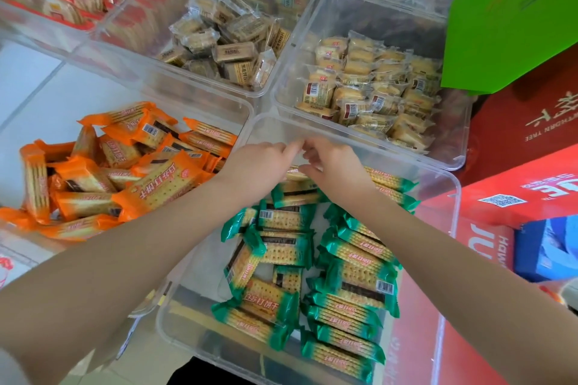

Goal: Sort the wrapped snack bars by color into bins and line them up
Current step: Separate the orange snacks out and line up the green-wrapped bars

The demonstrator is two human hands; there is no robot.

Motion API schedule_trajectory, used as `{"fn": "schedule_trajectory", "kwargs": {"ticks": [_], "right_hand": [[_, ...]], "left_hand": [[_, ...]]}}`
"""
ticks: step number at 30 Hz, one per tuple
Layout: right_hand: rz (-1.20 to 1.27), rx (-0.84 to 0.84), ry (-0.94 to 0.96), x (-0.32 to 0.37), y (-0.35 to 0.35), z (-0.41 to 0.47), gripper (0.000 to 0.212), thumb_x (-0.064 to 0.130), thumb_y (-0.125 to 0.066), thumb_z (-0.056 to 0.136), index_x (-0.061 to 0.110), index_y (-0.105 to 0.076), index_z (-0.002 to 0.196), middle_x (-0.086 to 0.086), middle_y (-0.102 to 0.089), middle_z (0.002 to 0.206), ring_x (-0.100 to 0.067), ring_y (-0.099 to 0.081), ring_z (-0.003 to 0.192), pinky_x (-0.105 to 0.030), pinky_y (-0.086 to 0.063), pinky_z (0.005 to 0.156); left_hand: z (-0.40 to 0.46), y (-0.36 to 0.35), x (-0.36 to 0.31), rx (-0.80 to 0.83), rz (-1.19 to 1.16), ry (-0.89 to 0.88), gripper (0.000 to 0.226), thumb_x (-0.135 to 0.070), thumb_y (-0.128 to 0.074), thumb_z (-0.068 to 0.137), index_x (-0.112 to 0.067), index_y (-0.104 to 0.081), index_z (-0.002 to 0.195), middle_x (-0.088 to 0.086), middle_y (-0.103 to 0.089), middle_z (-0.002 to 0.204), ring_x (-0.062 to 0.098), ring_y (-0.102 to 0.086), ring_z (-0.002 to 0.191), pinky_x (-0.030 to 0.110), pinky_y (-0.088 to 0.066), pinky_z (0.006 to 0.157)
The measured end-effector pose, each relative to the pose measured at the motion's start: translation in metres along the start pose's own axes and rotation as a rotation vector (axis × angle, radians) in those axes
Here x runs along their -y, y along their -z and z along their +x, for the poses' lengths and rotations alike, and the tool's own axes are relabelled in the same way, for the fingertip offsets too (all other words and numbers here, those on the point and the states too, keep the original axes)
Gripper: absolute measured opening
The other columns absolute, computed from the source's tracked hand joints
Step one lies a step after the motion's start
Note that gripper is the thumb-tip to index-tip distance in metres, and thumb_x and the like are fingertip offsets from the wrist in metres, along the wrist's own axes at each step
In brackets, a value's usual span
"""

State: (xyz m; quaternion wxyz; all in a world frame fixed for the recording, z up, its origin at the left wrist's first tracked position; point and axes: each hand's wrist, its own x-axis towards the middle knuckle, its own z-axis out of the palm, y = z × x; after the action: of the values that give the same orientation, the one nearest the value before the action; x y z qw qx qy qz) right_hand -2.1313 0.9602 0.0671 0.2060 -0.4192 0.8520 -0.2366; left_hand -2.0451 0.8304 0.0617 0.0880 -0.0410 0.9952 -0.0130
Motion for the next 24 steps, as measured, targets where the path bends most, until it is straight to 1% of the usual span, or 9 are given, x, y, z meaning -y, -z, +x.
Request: {"fn": "schedule_trajectory", "kwargs": {"ticks": [2,4,6,10,12,15,19,21,24], "right_hand": [[-0.140,-0.016,0.000,-0.004,0.004,-0.011,0.017,0.018,-0.052,0.094,0.008,-0.056,0.107,-0.009,-0.065,0.097,-0.028,-0.062,0.086,-0.037,-0.053,0.072],[-0.348,0.110,-0.045,-0.004,0.006,-0.020,0.017,0.020,-0.044,0.097,0.011,-0.057,0.102,-0.008,-0.063,0.095,-0.028,-0.060,0.081,-0.033,-0.048,0.062],[-0.586,0.248,-0.062,-0.002,0.000,-0.017,0.015,0.013,-0.043,0.096,0.012,-0.056,0.103,-0.007,-0.061,0.097,-0.026,-0.057,0.080,-0.032,-0.041,0.058],[-0.769,0.387,-0.001,0.001,-0.025,-0.002,0.029,0.004,-0.049,0.090,0.013,-0.052,0.117,-0.006,-0.060,0.108,-0.025,-0.058,0.095,-0.033,-0.039,0.063],[-0.805,0.388,0.010,-0.003,-0.032,0.001,0.034,0.004,-0.052,0.089,0.013,-0.049,0.121,-0.007,-0.059,0.113,-0.026,-0.057,0.100,-0.034,-0.041,0.071],[-0.869,0.371,0.062,-0.007,-0.036,0.002,0.038,0.005,-0.058,0.086,0.011,-0.048,0.122,-0.007,-0.061,0.112,-0.027,-0.058,0.099,-0.035,-0.045,0.080],[-0.777,0.361,0.048,-0.004,-0.024,0.000,0.018,0.009,-0.051,0.090,0.013,-0.055,0.107,0.000,-0.056,0.086,-0.022,-0.053,0.074,-0.031,-0.039,0.061],[-0.676,0.340,-0.009,-0.002,-0.015,0.000,0.014,0.014,-0.048,0.093,0.014,-0.056,0.104,-0.001,-0.053,0.084,-0.019,-0.049,0.070,-0.030,-0.038,0.058],[-0.552,0.318,-0.123,0.000,-0.005,0.003,0.019,0.013,-0.048,0.093,0.011,-0.054,0.111,-0.007,-0.057,0.100,-0.025,-0.058,0.086,-0.032,-0.042,0.062]], "left_hand": [[0.003,-0.003,0.003,0.014,0.110,-0.049,0.044,-0.009,-0.066,0.080,-0.011,-0.047,0.119,0.006,-0.057,0.094,0.025,-0.058,0.084,0.033,-0.042,0.063],[0.006,-0.004,0.006,-0.007,0.220,-0.084,0.022,-0.004,-0.065,0.076,-0.009,-0.058,0.097,0.006,-0.060,0.087,0.026,-0.061,0.082,0.035,-0.044,0.071],[0.012,0.003,0.010,-0.103,0.246,-0.105,0.012,-0.005,-0.069,0.071,-0.009,-0.062,0.079,0.005,-0.063,0.074,0.026,-0.063,0.073,0.033,-0.044,0.074],[0.024,0.007,0.018,-0.072,0.199,-0.154,0.008,-0.004,-0.065,0.078,-0.006,-0.059,0.082,0.008,-0.062,0.078,0.029,-0.062,0.078,0.037,-0.042,0.083],[0.024,0.009,0.020,-0.033,0.258,-0.177,0.013,-0.004,-0.071,0.073,-0.006,-0.059,0.077,0.007,-0.061,0.071,0.028,-0.062,0.068,0.036,-0.045,0.078],[0.023,0.003,0.023,-0.114,0.299,-0.189,0.026,-0.004,-0.082,0.055,-0.009,-0.058,0.064,0.004,-0.054,0.057,0.024,-0.058,0.050,0.032,-0.048,0.068],[0.023,-0.005,0.014,-0.031,0.312,-0.141,0.008,-0.009,-0.056,0.086,-0.012,-0.059,0.093,0.003,-0.059,0.088,0.025,-0.062,0.083,0.036,-0.036,0.089],[0.024,-0.004,0.008,0.016,0.359,-0.144,0.012,-0.009,-0.050,0.090,-0.013,-0.059,0.098,0.002,-0.062,0.092,0.025,-0.062,0.087,0.035,-0.036,0.087],[0.031,-0.008,0.008,0.115,0.318,-0.120,0.018,-0.003,-0.050,0.087,-0.013,-0.062,0.096,0.006,-0.064,0.092,0.029,-0.061,0.086,0.036,-0.043,0.074]]}}
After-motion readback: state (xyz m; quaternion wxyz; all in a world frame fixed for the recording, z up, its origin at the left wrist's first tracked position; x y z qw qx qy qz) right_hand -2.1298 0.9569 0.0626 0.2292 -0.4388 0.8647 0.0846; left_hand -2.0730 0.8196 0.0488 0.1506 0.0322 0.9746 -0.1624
